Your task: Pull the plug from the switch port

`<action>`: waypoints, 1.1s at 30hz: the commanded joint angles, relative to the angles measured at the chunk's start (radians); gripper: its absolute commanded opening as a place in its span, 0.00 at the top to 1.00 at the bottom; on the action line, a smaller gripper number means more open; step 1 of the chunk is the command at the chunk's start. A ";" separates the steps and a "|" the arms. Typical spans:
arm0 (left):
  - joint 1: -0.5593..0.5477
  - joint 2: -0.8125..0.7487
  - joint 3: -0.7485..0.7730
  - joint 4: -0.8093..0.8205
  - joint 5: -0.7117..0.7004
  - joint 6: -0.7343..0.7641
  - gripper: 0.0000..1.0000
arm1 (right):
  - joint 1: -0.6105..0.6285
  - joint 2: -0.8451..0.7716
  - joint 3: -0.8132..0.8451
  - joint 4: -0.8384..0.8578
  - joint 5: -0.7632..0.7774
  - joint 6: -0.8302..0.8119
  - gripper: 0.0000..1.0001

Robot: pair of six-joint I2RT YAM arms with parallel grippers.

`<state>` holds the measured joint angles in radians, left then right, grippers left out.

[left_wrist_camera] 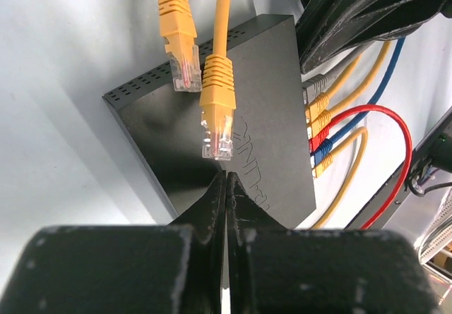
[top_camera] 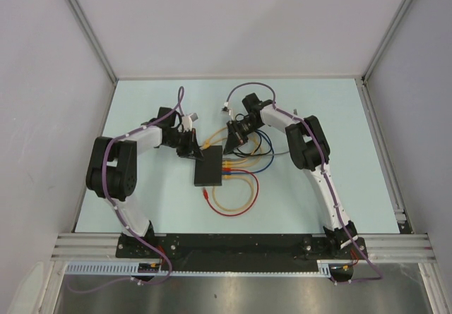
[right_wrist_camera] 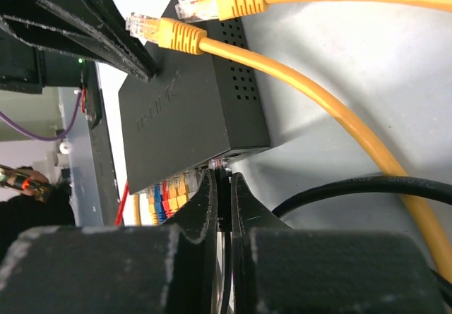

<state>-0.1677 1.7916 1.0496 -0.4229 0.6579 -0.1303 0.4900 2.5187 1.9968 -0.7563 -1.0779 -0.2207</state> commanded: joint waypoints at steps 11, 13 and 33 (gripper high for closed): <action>0.005 -0.001 -0.051 0.012 -0.139 0.063 1.00 | 0.001 -0.009 0.003 -0.304 0.029 -0.374 1.00; 0.004 0.000 -0.054 0.013 -0.139 0.063 1.00 | 0.007 -0.011 -0.006 -0.317 0.033 -0.387 1.00; -0.010 0.006 -0.031 0.007 -0.135 0.064 1.00 | 0.007 0.035 0.177 -0.749 0.219 -0.803 1.00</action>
<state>-0.1761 1.7782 1.0302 -0.3939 0.6468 -0.1230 0.5179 2.5286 2.1540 -1.2140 -0.9386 -0.8440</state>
